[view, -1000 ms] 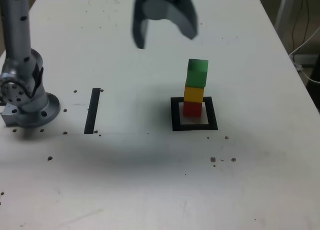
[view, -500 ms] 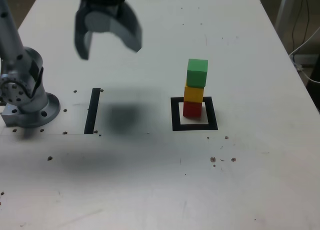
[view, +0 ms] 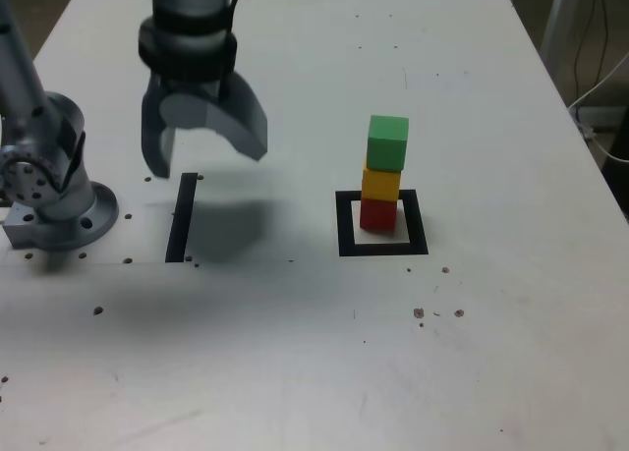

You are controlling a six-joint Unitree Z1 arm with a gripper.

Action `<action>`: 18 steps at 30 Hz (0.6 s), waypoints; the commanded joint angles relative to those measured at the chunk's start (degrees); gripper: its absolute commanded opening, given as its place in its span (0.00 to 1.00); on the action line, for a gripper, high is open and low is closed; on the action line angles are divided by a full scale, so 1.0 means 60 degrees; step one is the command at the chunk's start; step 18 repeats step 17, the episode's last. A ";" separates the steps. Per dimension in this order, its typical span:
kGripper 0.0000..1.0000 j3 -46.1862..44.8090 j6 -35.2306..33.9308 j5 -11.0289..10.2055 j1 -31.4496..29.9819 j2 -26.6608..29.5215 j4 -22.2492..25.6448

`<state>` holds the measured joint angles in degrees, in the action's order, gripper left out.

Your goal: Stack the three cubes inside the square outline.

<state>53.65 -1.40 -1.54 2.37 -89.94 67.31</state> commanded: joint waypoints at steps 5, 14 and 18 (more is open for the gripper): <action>1.00 -0.0503 0.0060 0.0172 -0.0013 -0.0037 -0.0324; 1.00 -0.0901 0.0148 0.0052 -0.0013 -0.0003 -0.0577; 1.00 -0.0831 0.0189 0.0001 -0.0013 0.0005 -0.0575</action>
